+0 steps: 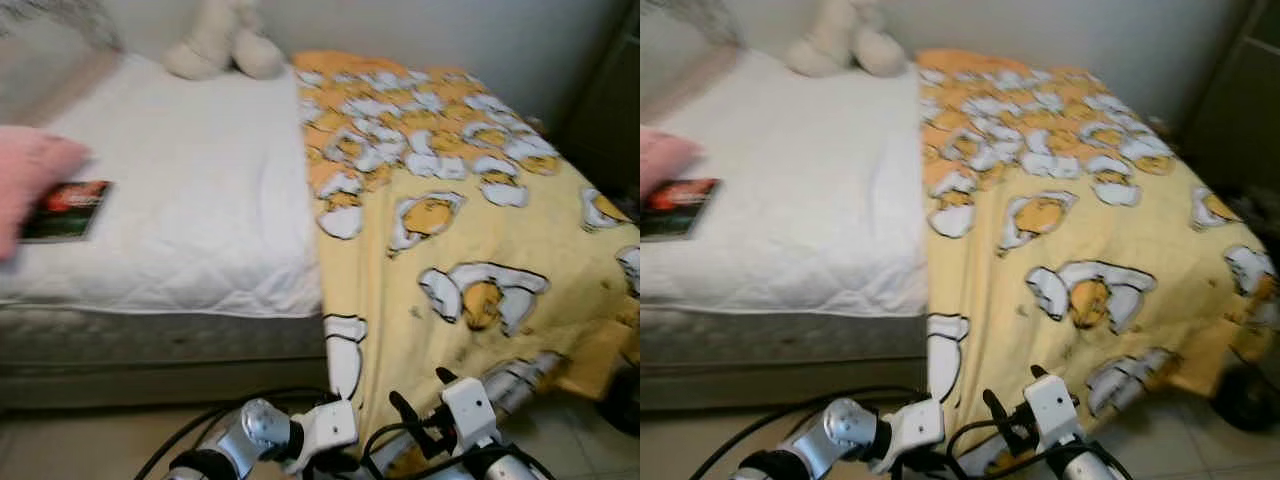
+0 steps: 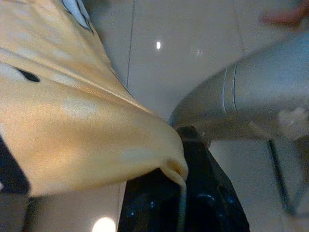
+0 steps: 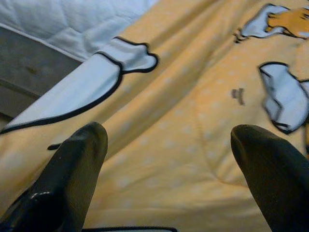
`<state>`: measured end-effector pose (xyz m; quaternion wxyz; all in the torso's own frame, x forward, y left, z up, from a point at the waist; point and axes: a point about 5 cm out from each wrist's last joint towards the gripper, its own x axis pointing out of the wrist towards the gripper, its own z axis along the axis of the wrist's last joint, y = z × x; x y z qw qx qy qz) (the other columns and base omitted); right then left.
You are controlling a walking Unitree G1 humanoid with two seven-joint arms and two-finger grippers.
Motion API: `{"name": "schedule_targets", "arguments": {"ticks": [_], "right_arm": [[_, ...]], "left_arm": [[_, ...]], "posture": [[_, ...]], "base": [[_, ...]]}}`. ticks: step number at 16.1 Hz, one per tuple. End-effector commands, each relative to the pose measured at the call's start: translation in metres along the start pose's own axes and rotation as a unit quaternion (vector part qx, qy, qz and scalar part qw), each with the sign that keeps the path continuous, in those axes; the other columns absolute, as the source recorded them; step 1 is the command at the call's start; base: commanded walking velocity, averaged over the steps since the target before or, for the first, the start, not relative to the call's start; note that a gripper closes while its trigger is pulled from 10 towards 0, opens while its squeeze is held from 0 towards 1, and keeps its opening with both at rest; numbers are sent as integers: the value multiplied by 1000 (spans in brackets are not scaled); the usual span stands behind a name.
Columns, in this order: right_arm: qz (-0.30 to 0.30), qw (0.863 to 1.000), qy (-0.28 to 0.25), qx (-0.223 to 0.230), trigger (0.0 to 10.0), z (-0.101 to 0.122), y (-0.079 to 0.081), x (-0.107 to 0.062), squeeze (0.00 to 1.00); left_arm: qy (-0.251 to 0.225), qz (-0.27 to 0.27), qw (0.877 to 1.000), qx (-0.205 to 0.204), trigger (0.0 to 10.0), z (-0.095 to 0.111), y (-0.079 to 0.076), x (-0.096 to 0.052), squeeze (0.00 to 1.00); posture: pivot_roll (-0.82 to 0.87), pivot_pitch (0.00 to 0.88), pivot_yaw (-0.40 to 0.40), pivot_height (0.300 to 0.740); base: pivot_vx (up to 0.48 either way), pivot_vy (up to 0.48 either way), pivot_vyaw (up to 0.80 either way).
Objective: Clean up the room
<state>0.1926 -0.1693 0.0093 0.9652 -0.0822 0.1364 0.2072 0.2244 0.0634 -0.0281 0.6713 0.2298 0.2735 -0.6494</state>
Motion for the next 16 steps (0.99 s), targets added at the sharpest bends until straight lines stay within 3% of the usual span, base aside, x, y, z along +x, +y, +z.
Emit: {"name": "schedule_targets", "arguments": {"ticks": [1, 3, 4, 5, 6, 7, 8, 9, 10, 11, 12, 13, 15, 16], "right_arm": [[-8, 1000, -6, -5, 10000, 4, -5, 2, 0], [-18, 1000, -14, -1, 10000, 6, -6, 2, 0], [-23, 1000, -16, 2, 10000, 7, -5, 2, 0], [-30, 999, -13, 8, 10000, 5, -5, 2, 0], [-34, 999, -10, 14, 10000, 4, -5, 2, 0], [-56, 998, -16, 19, 10000, 6, -7, 3, 0], [-89, 994, -31, 50, 10000, 13, -13, 7, 0], [-119, 989, -51, 75, 10000, 24, -21, 13, 0], [-144, 982, -74, 95, 10000, 36, -30, 19, 0], [-162, 976, -95, 113, 10000, 47, -37, 26, 0], [-168, 974, -102, 116, 10000, 52, -40, 29, 0], [-182, 968, -114, 126, 10000, 61, -47, 35, 0], [-182, 965, -136, 130, 10000, 79, -55, 52, 0], [-176, 965, -146, 130, 10000, 86, -54, 58, 0]], "left_arm": [[46, 19, 999, 19, 10000, -12, -5, 2, 1000], [91, 119, 986, 69, 10000, -21, 13, -12, 1000], [109, 190, 972, 84, 10000, -27, 28, -27, 1000], [115, 245, 961, 58, 10000, -38, 39, -50, 1000], [115, 262, 957, 40, 10000, -44, 43, -60, 1000], [84, 318, 944, -13, 10000, -52, 51, -83, 1000], [19, 386, 917, -99, 10000, -56, 61, -108, 1000], [-52, 443, 882, -151, 10000, -52, 72, -128, 1000], [-137, 501, 833, -191, 10000, -41, 84, -145, 1000], [-188, 537, 797, -203, 10000, -27, 92, -153, 1000], [-203, 552, 785, -193, 10000, -19, 95, -154, 1000], [-250, 566, 762, -191, 10000, -2, 99, -154, 0], [-288, 600, 711, -226, 10000, 20, 106, -143, 0], [-301, 604, 694, -250, 10000, 23, 108, -140, 0]], "posture": [[-23, 78, -19, 740], [-24, 74, -15, 740], [-19, 65, -6, 740], [-9, 56, 0, 740], [-3, 49, 5, 740], [5, 38, 8, 740], [26, 15, 16, 740], [56, 0, 18, 740], [72, 0, 19, 740], [84, 0, 18, 740], [84, 0, 18, 740], [91, 0, 19, 740], [86, 0, 27, 740], [84, 0, 30, 740]], "base": [[0, 0, 0], [0, 0, 0], [0, 0, 0], [0, 0, 0], [0, 0, 0], [0, 0, 0], [0, 0, 0], [0, 0, 0], [0, 0, 0], [0, 0, 0], [0, 0, 0], [0, -439, 587], [0, -424, 525], [277, -390, 488]]}}
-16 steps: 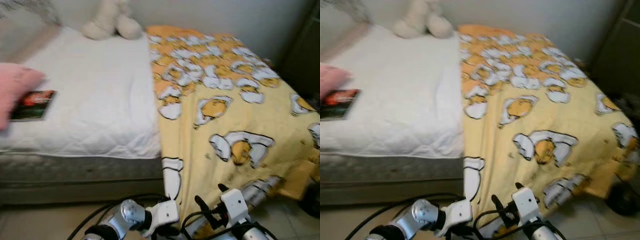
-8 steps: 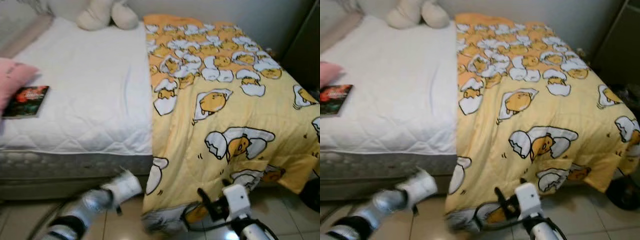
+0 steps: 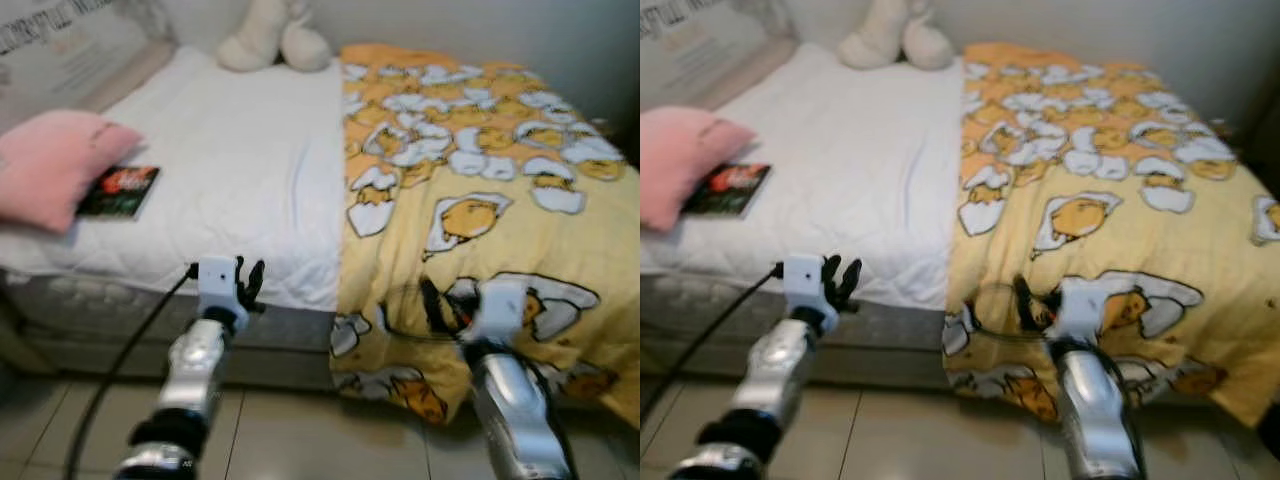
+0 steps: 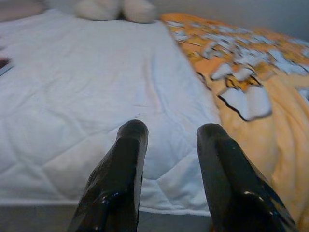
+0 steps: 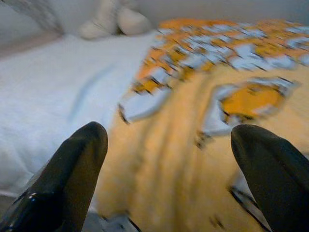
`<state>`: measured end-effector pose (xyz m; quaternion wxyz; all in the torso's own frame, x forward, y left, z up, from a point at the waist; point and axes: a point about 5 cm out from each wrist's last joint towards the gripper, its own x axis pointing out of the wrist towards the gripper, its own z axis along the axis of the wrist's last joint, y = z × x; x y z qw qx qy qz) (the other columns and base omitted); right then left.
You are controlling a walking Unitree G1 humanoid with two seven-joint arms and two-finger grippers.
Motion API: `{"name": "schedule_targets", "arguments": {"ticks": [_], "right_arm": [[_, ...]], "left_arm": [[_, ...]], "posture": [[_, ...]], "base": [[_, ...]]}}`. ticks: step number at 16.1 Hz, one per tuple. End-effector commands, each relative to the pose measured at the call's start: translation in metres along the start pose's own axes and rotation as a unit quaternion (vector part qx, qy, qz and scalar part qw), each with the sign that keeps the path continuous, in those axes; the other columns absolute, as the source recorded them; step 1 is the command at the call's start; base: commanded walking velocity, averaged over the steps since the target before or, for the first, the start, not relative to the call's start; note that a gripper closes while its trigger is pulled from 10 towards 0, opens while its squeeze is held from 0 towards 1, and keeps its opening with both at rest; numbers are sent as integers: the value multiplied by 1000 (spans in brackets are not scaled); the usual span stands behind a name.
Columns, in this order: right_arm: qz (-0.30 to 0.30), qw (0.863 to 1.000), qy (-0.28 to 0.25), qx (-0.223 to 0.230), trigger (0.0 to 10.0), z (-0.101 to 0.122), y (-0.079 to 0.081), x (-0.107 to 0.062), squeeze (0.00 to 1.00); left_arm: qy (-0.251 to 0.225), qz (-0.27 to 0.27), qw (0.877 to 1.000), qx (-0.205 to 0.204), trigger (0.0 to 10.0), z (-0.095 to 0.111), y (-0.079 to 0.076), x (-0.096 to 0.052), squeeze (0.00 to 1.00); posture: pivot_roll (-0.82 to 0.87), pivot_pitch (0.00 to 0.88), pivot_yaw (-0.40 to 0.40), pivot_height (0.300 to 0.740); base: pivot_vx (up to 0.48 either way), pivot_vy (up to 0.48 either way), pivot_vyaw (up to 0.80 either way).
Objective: Clean up the room
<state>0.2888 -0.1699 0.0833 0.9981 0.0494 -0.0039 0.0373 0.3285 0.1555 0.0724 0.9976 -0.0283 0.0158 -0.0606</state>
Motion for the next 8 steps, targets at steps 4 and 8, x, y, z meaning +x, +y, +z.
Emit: {"name": "schedule_targets", "arguments": {"ticks": [4, 8], "right_arm": [[24, 1000, -6, 3, 10000, 1, 13, 7, 0], [17, 1000, -1, 5, 10000, -5, 10, 6, 0]], "left_arm": [[45, 9, 998, 43, 10000, -2, -9, 7, 0], [-8, 0, 996, 90, 10000, 26, -15, 20, 0]], "posture": [[49, 0, 59, 740], [41, 0, 70, 740]], "base": [[178, -155, 445], [0, 0, 445]]}}
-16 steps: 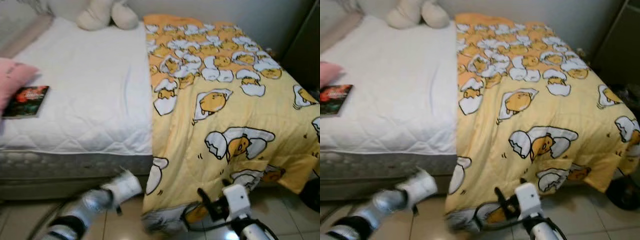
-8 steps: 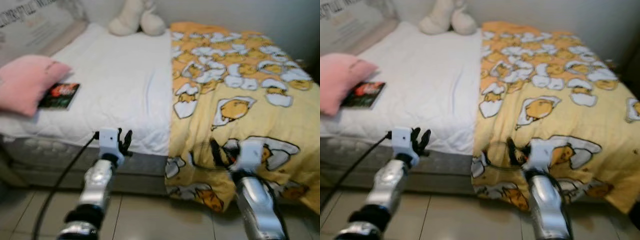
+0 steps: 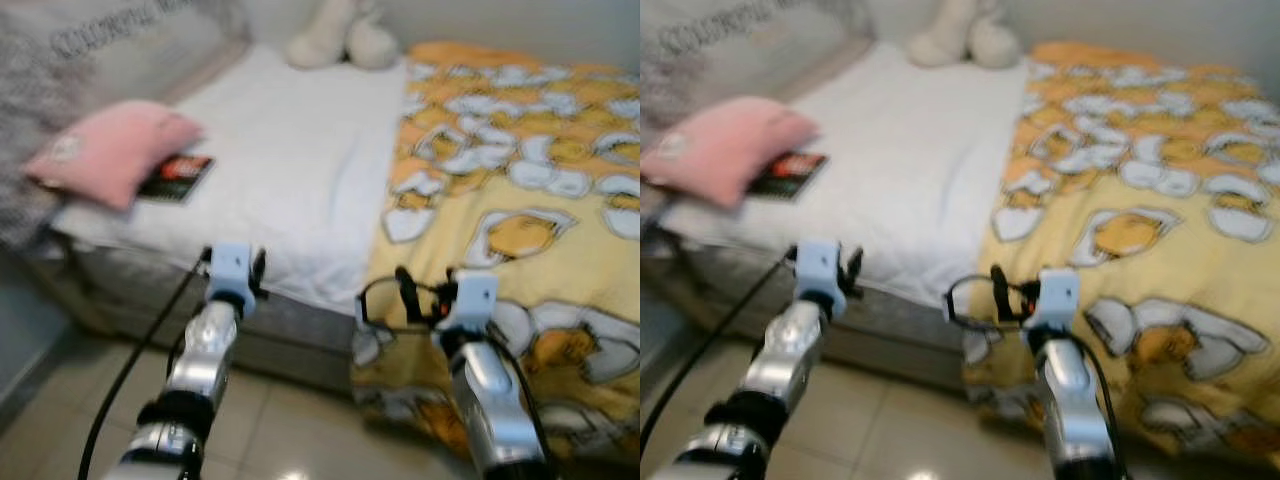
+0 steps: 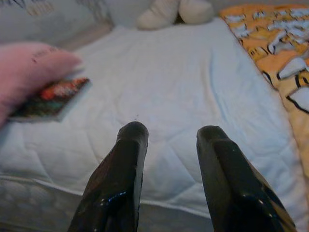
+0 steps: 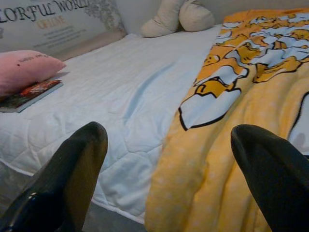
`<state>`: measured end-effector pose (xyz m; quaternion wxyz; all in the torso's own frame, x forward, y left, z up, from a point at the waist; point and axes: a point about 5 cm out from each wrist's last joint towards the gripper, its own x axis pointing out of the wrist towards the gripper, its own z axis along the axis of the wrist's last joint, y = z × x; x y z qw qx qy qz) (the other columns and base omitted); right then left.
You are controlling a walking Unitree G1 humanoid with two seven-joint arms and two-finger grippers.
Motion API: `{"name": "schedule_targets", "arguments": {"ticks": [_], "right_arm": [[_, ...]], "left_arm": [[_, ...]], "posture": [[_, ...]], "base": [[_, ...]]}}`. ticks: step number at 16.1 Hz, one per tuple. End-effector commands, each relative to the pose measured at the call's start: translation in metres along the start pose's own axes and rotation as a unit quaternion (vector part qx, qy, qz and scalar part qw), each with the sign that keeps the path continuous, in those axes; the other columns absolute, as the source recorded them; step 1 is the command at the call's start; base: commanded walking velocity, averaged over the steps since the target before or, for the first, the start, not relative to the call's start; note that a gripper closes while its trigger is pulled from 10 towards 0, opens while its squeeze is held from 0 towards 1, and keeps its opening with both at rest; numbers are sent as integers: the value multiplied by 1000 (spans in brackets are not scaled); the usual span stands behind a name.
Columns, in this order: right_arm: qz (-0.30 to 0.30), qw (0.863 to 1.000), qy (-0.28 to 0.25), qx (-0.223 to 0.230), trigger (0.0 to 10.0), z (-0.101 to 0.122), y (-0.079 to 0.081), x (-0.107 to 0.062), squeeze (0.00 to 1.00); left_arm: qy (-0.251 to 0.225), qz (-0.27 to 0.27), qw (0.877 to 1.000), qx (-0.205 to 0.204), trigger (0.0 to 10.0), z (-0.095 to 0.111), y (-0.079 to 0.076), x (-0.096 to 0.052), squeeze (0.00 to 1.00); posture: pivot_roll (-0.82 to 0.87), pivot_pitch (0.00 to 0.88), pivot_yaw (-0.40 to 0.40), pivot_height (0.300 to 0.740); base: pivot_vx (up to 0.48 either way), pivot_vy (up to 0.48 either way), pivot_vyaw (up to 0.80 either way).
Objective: Clean up the room
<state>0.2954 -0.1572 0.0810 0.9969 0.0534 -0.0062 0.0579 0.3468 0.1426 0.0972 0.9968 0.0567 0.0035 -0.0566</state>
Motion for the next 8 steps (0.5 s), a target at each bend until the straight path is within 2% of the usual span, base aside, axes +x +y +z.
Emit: {"name": "schedule_targets", "arguments": {"ticks": [1, 2, 3, 5, 7, 8], "right_arm": [[-5, 1000, 0, -1, 10000, -2, -2, -2, 0], [-6, 1000, 0, -1, 10000, -2, -3, -2, 0], [-4, 1000, -2, -6, 10000, -2, -4, -2, 0], [8, 1000, -2, -5, 10000, -3, 1, 0, 0], [12, 1000, -6, 1, 10000, -1, 3, 3, 0], [3, 1000, -10, 5, 10000, 2, -1, 2, 0]], "left_arm": [[-7, -17, 1000, 19, 10000, 3, -8, 1, 0], [-13, -25, 999, 19, 10000, 5, -12, 0, 0], [-11, -25, 1000, -4, 10000, 5, -15, 0, 0], [6, 2, 1000, -28, 10000, 3, -15, 2, 0], [19, -10, 1000, 5, 10000, -3, -22, 0, 0], [22, -16, 1000, 3, 10000, -9, -21, -6, 0]], "posture": [[40, 0, 71, 740], [40, 0, 71, 740], [36, 0, 73, 740], [37, 0, 74, 740], [44, 0, 72, 740], [46, 0, 70, 740]], "base": [[0, 0, 444], [0, 0, 444], [480, 0, 419], [480, 0, 0], [422, 0, 0], [0, 0, 0]]}}
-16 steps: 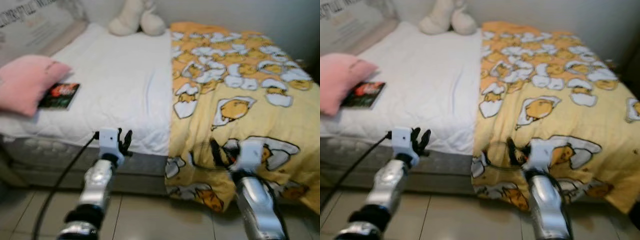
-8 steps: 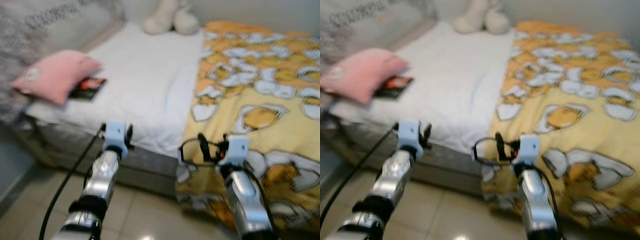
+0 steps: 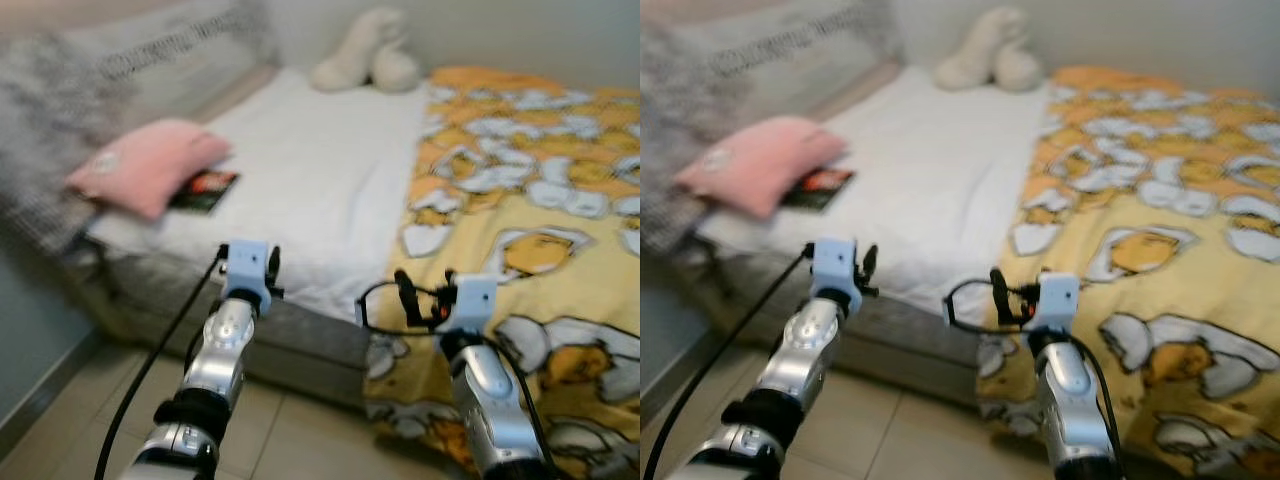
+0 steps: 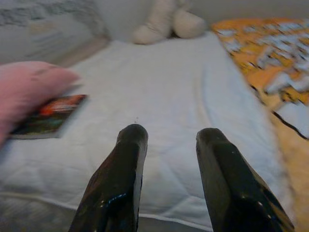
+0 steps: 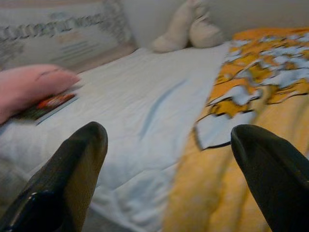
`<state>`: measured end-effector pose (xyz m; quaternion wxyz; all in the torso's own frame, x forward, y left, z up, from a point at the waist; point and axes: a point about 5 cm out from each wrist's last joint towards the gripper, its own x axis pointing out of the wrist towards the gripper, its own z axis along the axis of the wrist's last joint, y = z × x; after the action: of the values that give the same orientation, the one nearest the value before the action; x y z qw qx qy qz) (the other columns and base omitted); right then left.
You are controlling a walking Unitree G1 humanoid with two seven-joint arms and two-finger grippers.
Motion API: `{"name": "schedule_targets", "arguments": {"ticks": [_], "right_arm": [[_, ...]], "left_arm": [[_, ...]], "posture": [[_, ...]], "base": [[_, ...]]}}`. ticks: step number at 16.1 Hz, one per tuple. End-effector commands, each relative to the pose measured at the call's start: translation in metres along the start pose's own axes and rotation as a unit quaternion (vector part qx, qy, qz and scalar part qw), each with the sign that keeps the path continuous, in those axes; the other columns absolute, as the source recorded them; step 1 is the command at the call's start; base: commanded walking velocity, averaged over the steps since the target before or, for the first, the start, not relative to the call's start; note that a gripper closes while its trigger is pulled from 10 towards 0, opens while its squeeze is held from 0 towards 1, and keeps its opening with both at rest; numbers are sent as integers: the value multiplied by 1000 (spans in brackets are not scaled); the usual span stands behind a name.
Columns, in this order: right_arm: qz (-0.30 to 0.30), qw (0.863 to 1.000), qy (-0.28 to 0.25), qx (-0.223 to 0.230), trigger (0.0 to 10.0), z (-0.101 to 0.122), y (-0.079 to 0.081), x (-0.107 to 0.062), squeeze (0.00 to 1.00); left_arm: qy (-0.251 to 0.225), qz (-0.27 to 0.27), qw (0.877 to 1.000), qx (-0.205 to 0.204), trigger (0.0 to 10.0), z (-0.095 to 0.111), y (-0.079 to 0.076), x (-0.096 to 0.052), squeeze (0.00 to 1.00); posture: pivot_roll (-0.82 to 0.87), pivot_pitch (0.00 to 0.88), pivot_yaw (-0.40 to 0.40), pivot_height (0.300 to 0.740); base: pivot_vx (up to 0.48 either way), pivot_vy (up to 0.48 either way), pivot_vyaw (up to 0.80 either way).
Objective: Clean up the room
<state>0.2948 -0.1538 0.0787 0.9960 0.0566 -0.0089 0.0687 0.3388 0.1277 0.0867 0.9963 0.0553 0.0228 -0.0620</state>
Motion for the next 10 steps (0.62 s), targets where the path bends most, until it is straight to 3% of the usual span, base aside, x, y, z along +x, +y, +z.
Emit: {"name": "schedule_targets", "arguments": {"ticks": [1, 3, 4, 5, 6, 7, 8, 10], "right_arm": [[-24, 1000, -15, -1, 10000, 6, -11, -6, 0], [-50, 998, -14, -30, 10000, 5, -24, -30, 0], [-50, 997, 17, -63, 10000, -7, -29, -50, 0], [-52, 993, 54, -88, 10000, -20, -34, -64, 0], [-54, 991, 71, -96, 10000, -25, -36, -68, 0], [-55, 990, 83, -100, 10000, -29, -36, -68, 0], [-43, 991, 79, -95, 10000, -26, -29, -55, 0], [-29, 993, 73, -91, 10000, -22, -21, -41, 0]], "left_arm": [[6, -4, 1000, 1, 10000, -9, 3, -9, 0], [-8, 30, 999, -21, 10000, -22, 30, -38, 0], [-44, 35, 998, -1, 10000, -21, 43, -59, 0], [-48, 19, 998, 40, 10000, -24, 42, -70, 0], [-30, 21, 998, 49, 10000, -28, 40, -68, 0], [-5, 33, 999, 37, 10000, -27, 35, -55, 0], [-18, 23, 999, 15, 10000, -13, 24, -41, 0], [-24, 16, 999, 16, 10000, -8, 18, -42, 0]], "posture": [[44, 0, 64, 740], [35, 0, 60, 740], [34, 0, 57, 740], [43, 0, 54, 740], [42, 0, 52, 740], [44, 0, 53, 740], [43, 0, 56, 740], [49, 0, 55, 740]], "base": [[0, 0, 0], [0, 0, 0], [0, 0, 0], [0, 0, 0], [0, 0, 0], [0, 0, 0], [0, 0, 0], [0, 0, 0]]}}
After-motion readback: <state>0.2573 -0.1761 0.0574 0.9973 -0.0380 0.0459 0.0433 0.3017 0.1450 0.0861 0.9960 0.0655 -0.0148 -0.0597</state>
